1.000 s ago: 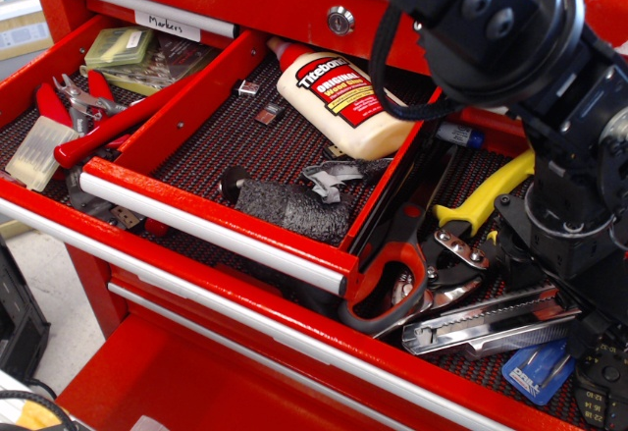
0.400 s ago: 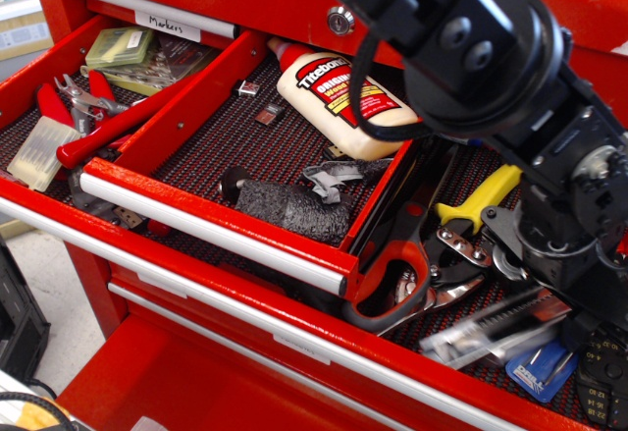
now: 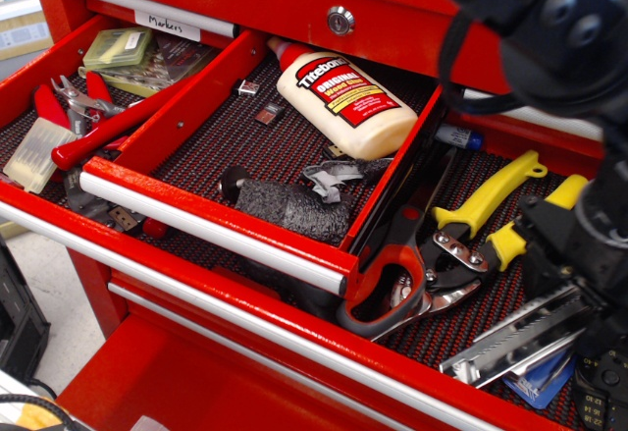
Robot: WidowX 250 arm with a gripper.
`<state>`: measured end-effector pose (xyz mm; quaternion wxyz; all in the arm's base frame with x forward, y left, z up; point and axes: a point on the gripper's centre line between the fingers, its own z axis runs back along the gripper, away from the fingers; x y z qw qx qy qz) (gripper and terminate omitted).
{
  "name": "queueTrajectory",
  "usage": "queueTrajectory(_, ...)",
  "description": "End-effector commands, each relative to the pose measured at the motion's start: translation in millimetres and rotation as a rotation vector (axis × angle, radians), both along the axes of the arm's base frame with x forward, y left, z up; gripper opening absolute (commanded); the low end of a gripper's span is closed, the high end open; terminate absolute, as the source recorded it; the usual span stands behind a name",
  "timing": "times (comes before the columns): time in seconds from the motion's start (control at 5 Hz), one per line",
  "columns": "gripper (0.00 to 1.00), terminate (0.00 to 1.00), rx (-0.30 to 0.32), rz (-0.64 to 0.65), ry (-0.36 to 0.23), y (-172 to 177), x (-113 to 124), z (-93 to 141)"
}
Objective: Pick up box cutter and put into drawer
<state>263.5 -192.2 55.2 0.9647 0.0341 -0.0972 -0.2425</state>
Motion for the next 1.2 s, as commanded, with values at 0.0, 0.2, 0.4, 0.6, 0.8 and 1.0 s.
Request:
queueTrajectory(0.0, 0.0, 0.0, 0.239, -0.086, -0.042, -1, 4, 46)
queueTrajectory(0.2, 0.0, 0.0, 0.371, -0.145, -0.026, 15, 11, 72)
queueTrajectory(0.4, 0.0, 0.0, 0.376, -0.21, 0.013, 53, 18, 95)
queueTrajectory(0.6, 0.0, 0.0, 0.38, -0.241, 0.091, 89, 25, 129)
queueTrajectory(0.8, 0.0, 0.0, 0.381, -0.237, 0.113, 121, 25, 143)
queueTrajectory(1.0, 0.0, 0.0, 0.272, -0.191, 0.144, 149, 23, 139)
